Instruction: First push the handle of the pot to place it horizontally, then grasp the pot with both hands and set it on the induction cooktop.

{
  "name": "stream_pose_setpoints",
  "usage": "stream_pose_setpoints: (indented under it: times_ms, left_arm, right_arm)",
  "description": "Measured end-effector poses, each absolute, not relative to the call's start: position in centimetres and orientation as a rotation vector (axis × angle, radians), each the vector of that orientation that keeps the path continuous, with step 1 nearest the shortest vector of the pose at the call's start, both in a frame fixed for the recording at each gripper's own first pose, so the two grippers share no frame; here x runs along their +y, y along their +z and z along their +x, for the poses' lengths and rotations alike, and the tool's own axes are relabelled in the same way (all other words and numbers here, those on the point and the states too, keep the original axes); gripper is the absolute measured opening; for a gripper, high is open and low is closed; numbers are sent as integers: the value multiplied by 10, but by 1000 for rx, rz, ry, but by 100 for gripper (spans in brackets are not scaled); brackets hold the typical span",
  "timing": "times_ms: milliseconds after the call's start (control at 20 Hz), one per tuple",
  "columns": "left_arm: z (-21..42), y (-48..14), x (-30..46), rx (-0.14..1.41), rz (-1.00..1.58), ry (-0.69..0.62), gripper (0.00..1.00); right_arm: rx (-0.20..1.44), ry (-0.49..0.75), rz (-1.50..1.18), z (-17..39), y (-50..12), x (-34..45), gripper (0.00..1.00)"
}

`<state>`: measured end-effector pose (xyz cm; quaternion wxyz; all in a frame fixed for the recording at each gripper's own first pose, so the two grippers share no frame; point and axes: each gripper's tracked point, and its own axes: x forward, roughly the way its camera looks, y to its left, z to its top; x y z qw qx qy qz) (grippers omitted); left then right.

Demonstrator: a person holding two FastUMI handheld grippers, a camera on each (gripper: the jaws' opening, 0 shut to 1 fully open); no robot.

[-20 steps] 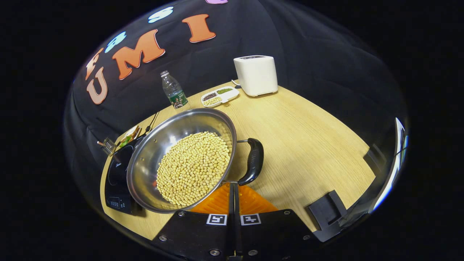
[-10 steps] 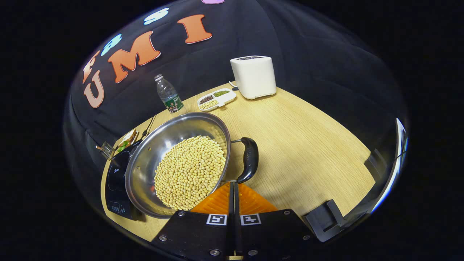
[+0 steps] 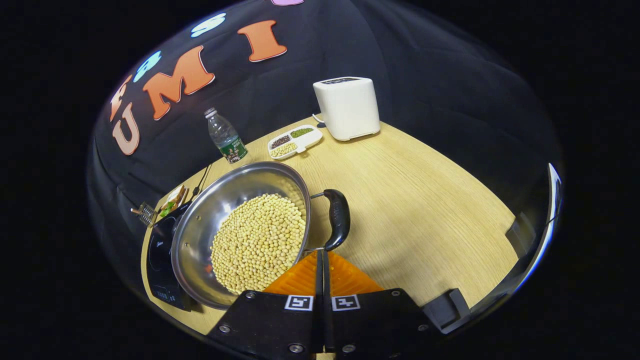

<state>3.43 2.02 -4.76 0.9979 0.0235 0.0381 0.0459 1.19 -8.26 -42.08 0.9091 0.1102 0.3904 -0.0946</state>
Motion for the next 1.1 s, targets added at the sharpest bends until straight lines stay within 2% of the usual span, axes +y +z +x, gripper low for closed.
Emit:
stream_pose_setpoints:
  times_ms: [1100]
  left_arm:
    - [37,-91,-3,130,93,61,99]
  right_arm:
    - [816,-214,228,52,-423,-100,0]
